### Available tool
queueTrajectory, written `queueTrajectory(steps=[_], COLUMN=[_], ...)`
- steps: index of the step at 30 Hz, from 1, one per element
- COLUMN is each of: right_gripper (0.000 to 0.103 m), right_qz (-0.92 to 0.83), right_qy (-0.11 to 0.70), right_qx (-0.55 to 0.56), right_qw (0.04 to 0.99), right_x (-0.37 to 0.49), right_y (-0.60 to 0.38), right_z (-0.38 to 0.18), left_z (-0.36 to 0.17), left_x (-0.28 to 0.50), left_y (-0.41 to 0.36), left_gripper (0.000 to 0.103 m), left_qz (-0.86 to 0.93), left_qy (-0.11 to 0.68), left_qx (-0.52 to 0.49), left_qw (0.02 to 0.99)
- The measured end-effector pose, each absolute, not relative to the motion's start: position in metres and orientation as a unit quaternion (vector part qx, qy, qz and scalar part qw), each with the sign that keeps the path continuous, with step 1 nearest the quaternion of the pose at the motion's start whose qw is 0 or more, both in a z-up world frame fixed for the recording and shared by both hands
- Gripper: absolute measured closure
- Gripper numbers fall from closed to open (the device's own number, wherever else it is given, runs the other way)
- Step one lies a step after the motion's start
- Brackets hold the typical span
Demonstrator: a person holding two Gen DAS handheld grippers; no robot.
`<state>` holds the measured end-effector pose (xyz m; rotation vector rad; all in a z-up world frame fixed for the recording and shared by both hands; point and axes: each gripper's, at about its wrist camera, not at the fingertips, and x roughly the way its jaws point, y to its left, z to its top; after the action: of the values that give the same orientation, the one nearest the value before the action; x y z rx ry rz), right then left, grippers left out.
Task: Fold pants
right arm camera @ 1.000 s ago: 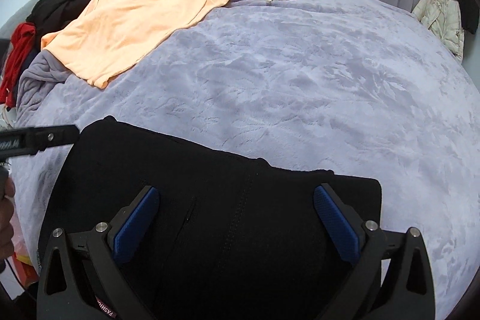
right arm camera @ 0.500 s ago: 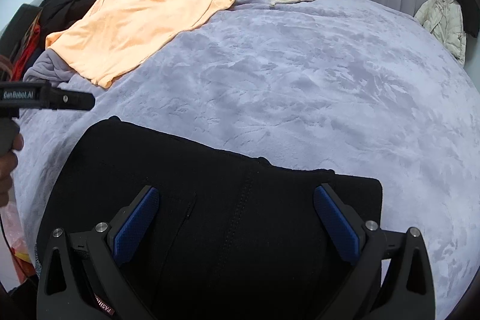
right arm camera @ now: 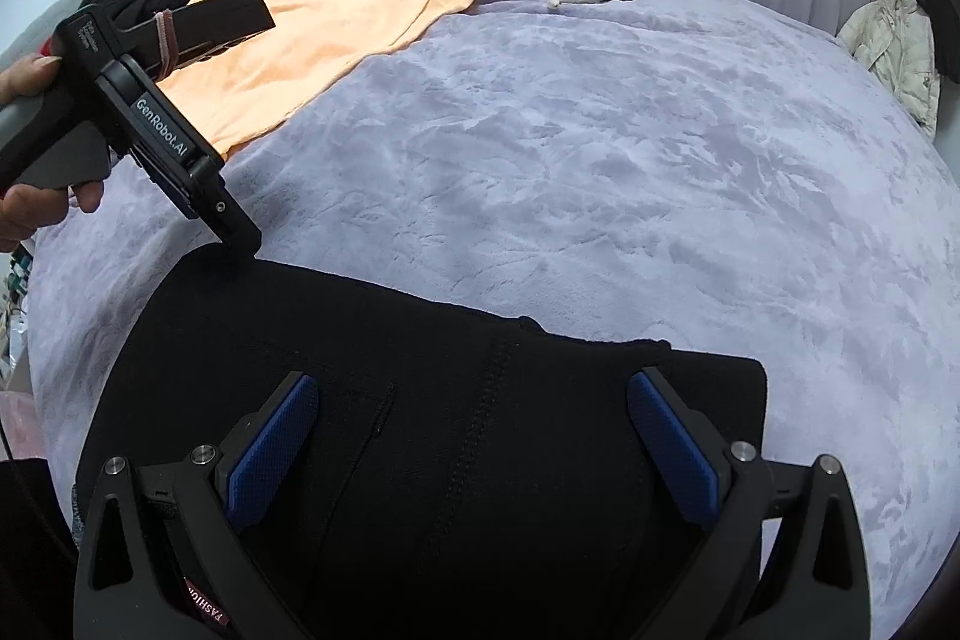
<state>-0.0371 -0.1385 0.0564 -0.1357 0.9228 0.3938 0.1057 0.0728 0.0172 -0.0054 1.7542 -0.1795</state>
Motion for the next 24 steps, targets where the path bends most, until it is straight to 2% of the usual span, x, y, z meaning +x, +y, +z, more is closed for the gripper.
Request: queueTrajectory(steps=[3,8,14,21,24], right_gripper=[0.0,0.0,0.001,0.0,0.0], right_qz=[0.188,0.191,0.199,0.18,0.194], right_qy=[0.438,0.437,0.431,0.413,0.416], right_qx=[-0.061,-0.061,-0.082,-0.078,-0.111], right_qw=[0.877,0.877,0.876,0.89,0.881], right_x=[-0.038,-0.037,-0.04,-0.058,-0.068], right_y=[-0.139,-0.138,-0.133,-0.136,-0.121], right_z=[0.056,0.056,0.056,0.07,0.067], left_z=[0.029,-0.008,-0.013,0.041,0.03], left_x=[0.112,0.099,0.087,0.051,0.043], left_y=[0.081,0.077,0.091,0.084,0.091], left_gripper=[0.0,0.0,0.0,0.0,0.0], left_qz=[-0.077,-0.036,-0.019,-0.034,-0.018], left_qy=[0.739,0.773,0.77,0.68,0.671], left_qx=[-0.024,0.015,0.008,-0.021,-0.03], left_qw=[0.669,0.633,0.637,0.732,0.741])
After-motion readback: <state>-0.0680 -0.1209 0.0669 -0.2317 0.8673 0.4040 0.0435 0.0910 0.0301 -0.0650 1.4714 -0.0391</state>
